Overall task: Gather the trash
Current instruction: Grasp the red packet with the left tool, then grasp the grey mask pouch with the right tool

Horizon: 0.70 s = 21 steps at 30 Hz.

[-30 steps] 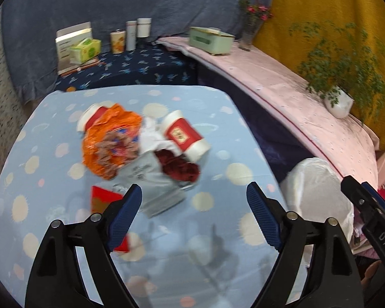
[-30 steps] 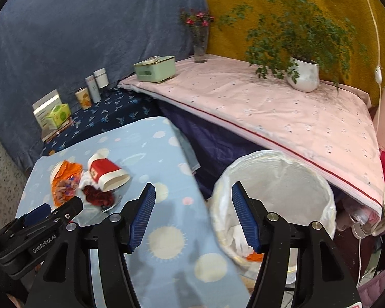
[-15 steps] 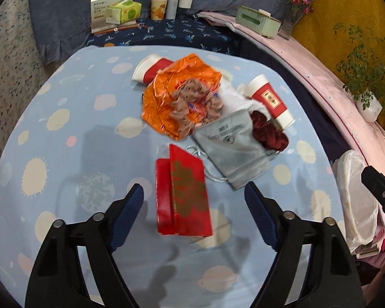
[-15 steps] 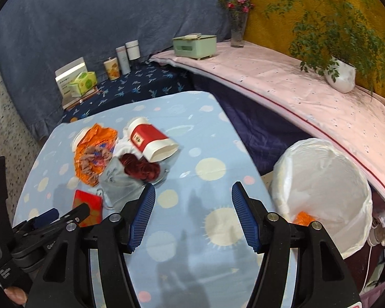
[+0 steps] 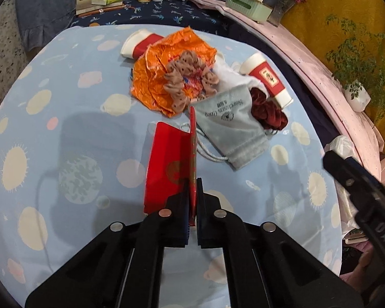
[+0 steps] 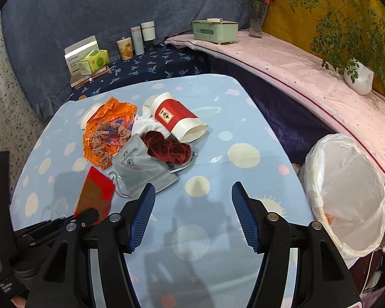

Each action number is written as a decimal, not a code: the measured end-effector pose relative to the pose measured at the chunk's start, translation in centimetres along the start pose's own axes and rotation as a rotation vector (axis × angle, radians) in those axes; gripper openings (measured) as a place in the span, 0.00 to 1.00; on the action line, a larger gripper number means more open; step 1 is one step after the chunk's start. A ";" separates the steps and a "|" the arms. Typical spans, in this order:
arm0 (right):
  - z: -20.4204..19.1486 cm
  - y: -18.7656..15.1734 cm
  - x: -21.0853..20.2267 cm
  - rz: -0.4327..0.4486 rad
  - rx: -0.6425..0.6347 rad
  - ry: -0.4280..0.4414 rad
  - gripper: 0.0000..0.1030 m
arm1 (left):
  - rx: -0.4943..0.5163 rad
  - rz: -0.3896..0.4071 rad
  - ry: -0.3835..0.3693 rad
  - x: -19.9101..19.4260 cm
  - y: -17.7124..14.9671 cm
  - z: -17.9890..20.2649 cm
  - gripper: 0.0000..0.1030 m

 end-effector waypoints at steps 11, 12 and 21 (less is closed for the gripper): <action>-2.0 1.4 5.3 -0.051 -0.011 0.032 0.58 | 0.000 0.080 -0.009 -1.7 4.0 -0.3 0.03; -2.1 1.5 5.8 -0.057 -0.008 0.036 0.59 | 0.004 0.085 -0.008 -1.7 4.3 -0.2 0.03; -2.6 1.7 10.3 -0.120 0.028 0.097 0.55 | 0.019 0.105 -0.021 -1.2 6.5 0.4 0.03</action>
Point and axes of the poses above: each gripper's, at about its wrist camera, not at the fingertips, and x roughly the way its jaws point, z to its right, y to its top, the point moved 1 cm from there along x, roughly the way its jaws point, and after that the axes turned 15 degrees about -x, right-handed, at the moved point
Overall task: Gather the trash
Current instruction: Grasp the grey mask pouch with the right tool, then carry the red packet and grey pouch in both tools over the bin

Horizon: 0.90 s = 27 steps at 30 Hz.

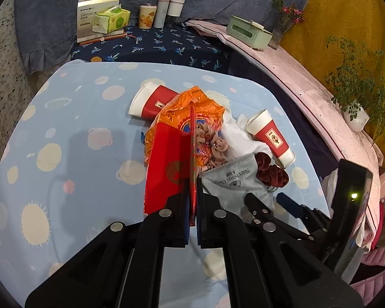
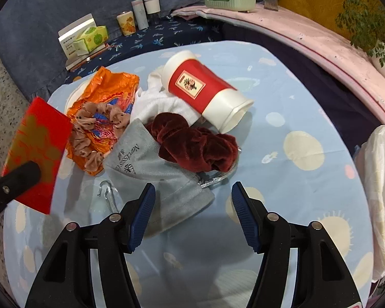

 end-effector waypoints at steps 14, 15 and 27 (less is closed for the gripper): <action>-1.4 0.2 -4.0 0.104 -0.037 0.089 0.09 | 0.023 0.013 0.012 -0.6 -0.4 1.5 0.03; -1.2 0.3 -4.9 0.123 -0.033 0.093 0.09 | 0.015 0.016 0.005 -0.9 -0.4 1.7 0.03; 4.0 1.7 -16.1 0.344 0.028 0.053 0.09 | 0.126 0.105 -0.060 -6.5 -1.5 8.9 0.03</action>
Point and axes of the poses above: each gripper's, at about its wrist camera, not at the fingertips, and x roughly the way its jaws point, z to its right, y to its top, the point moved 1 cm from there along x, roughly the way its jaws point, and after that the axes turned 15 degrees about -x, right-handed, at the moved point
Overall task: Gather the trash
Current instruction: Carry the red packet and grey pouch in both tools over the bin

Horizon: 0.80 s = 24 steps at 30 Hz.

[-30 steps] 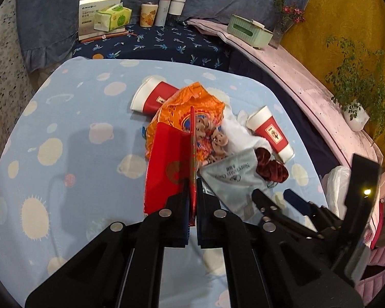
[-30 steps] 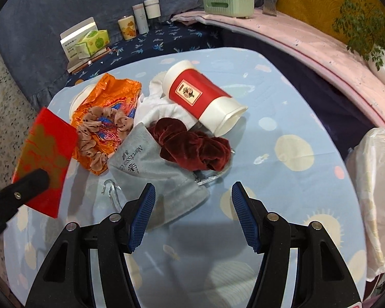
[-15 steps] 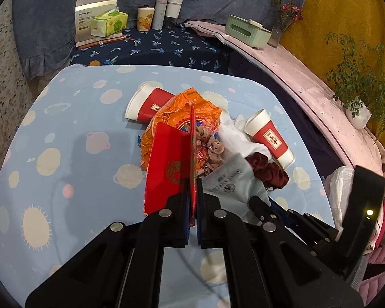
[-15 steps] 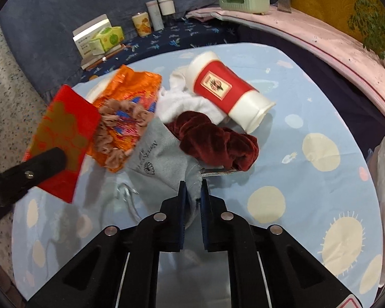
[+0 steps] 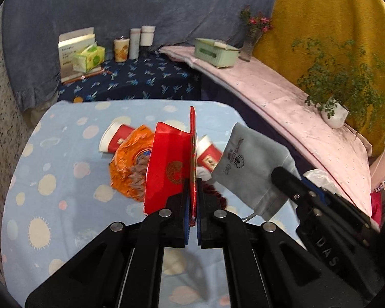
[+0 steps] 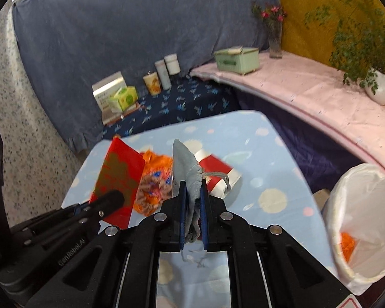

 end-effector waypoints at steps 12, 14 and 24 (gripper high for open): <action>7.8 0.8 -8.3 0.130 0.066 -0.120 0.09 | 0.140 0.024 -0.104 -2.2 -1.7 10.1 0.03; 9.2 0.6 -9.4 0.142 0.086 -0.143 0.09 | 0.162 0.021 -0.118 -2.2 -2.2 11.7 0.03; 16.1 -2.2 -12.8 0.143 0.186 -0.251 0.09 | 0.272 -0.028 -0.193 -1.4 -5.6 19.5 0.03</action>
Point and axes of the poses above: each gripper's, at about its wrist camera, not at the fingertips, and x roughly the way its jaws point, z to its right, y to its top, the point moved 1 cm from there along x, roughly the way its jaws point, and after that the axes turned 15 degrees about -x, right-handed, at the moved point
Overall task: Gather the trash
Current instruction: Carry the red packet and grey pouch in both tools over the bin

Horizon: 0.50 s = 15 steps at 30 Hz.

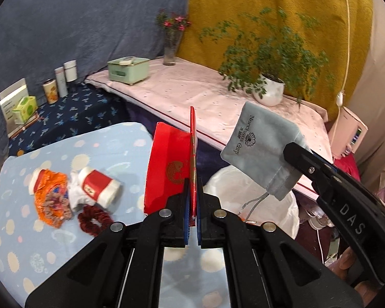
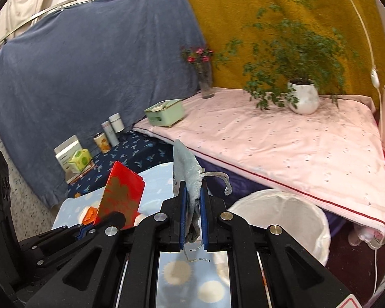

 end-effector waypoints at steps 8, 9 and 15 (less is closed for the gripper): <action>5.5 -1.9 -0.6 -0.023 0.064 -0.070 0.09 | 0.075 -0.051 -0.058 2.3 -1.4 5.3 0.03; 6.1 -2.1 -0.6 -0.026 0.072 -0.076 0.09 | 0.085 -0.057 -0.064 2.6 -1.6 5.9 0.03; 8.8 -3.6 -0.1 -0.052 0.108 -0.104 0.09 | 0.126 -0.096 -0.085 4.6 -2.6 8.5 0.03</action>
Point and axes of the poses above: each gripper's, at about its wrist camera, not at the fingertips, and x roughly the way its jaws point, z to its right, y to its top, the point moved 1 cm from there along x, roughly the way its jaws point, and after that the axes turned 15 degrees about -x, right-handed, at the moved point
